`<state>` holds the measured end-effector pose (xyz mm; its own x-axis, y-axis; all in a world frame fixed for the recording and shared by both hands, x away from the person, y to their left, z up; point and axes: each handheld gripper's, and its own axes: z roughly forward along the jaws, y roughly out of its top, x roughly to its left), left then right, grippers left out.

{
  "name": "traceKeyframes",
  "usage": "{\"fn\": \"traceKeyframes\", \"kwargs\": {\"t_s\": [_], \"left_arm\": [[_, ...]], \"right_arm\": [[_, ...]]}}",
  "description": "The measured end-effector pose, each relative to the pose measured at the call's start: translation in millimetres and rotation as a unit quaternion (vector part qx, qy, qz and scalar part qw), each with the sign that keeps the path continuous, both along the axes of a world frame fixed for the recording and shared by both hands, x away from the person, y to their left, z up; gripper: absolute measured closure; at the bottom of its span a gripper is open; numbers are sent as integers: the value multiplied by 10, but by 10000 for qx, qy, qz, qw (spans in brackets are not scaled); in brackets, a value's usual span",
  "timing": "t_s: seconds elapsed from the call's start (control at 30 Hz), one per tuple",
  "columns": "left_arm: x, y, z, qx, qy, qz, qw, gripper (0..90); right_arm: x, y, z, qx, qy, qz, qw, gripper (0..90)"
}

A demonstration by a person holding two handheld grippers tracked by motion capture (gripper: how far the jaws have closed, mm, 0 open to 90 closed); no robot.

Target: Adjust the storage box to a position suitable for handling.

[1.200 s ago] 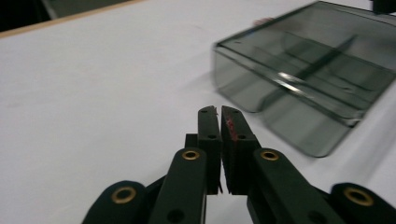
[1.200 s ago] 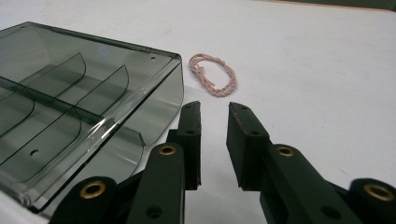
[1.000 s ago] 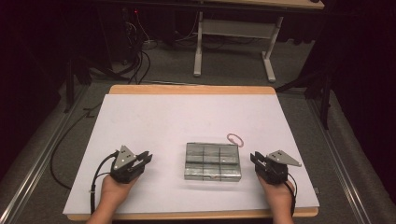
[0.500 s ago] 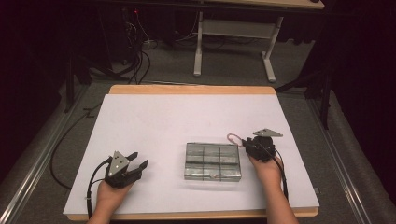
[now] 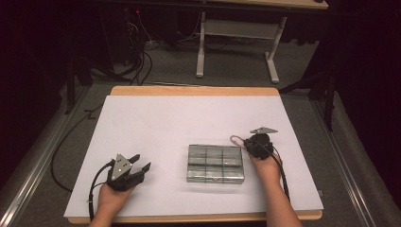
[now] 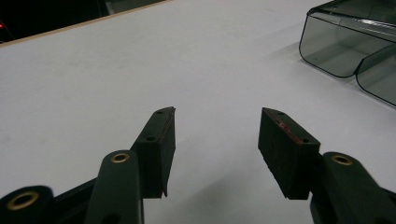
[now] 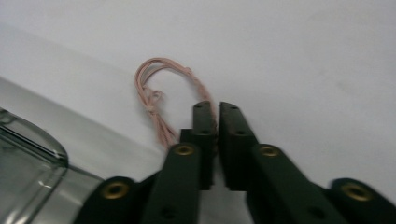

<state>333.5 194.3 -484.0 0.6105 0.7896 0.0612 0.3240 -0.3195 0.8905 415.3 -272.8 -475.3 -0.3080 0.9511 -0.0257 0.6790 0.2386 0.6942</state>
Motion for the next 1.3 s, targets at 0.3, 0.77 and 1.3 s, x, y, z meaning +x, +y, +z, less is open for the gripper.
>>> {"fn": "traceKeyframes", "kwargs": {"t_s": [0.3, 0.77, 1.3], "left_arm": [[-5, -7, -1, 35, -30, 34, 10000, 475], [-7, -2, -1, -4, -34, 48, 10000, 486], [-9, -3, -2, -4, -47, 70, 10000, 488]], "right_arm": [[-138, -53, 118, 127, -338, 106, 9993, 892], [-727, -317, 318, 297, -849, 2, 9959, 892], [-1502, -748, 165, 586, -828, -599, 9930, 889]]}}
